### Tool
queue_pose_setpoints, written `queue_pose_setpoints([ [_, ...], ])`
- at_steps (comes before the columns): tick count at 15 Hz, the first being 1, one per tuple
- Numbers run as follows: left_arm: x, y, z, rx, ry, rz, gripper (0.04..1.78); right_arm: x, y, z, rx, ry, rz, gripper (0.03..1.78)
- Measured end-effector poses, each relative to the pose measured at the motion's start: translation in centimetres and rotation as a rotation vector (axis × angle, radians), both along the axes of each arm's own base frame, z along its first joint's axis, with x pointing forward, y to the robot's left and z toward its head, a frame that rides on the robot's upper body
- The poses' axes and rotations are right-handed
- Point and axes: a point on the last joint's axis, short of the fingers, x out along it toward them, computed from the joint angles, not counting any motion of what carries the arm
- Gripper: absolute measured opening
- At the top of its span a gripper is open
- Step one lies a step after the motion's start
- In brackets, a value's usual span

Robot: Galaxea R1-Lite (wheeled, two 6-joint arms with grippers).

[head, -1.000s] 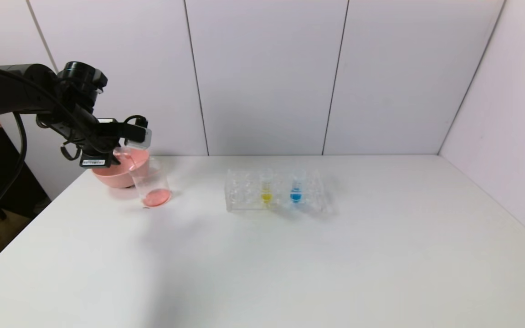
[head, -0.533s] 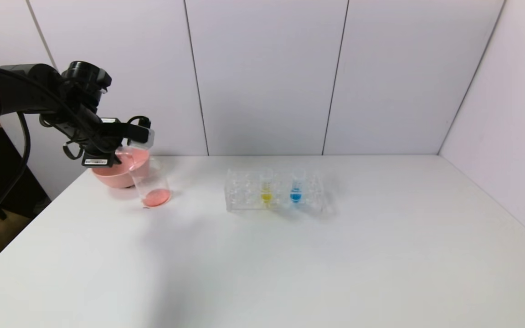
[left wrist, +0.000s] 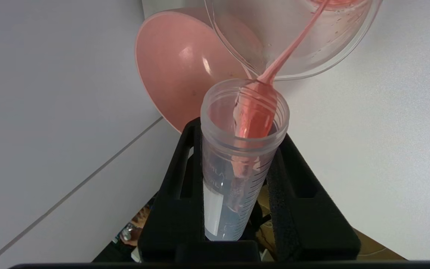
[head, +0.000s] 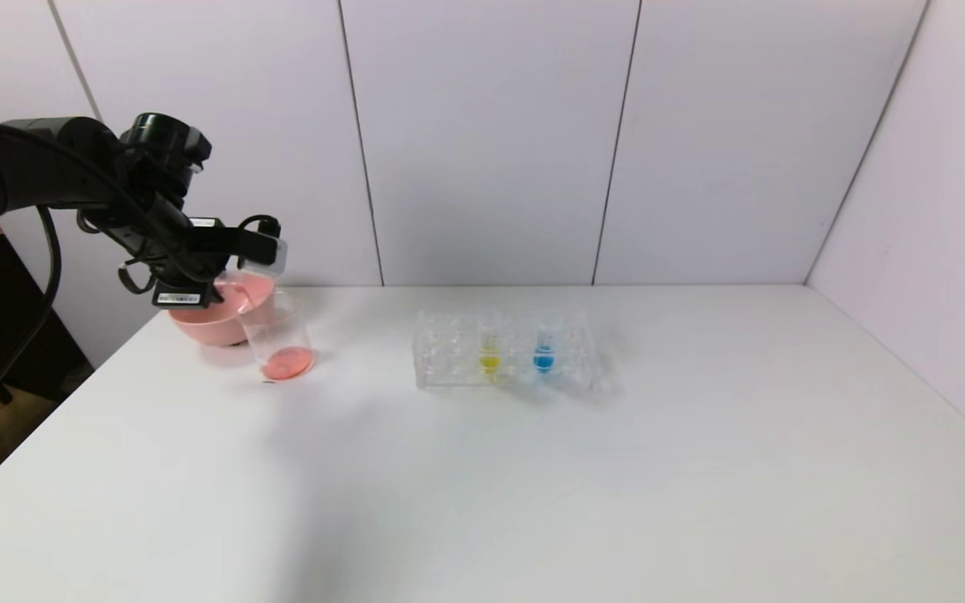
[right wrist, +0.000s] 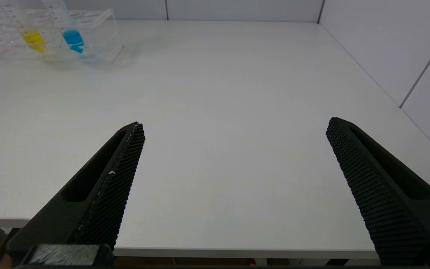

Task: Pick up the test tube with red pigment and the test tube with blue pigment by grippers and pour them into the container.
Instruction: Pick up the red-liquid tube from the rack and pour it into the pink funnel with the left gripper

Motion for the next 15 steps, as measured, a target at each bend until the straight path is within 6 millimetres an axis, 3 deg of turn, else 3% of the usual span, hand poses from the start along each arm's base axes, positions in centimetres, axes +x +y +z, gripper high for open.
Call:
queue_pose_setpoints([
  [15,-0.21,-0.37,-0.05,-0.001,0.022,-0.005,0.5,0.0,0.0,0.0,0.0,0.0,0.0,1.77],
])
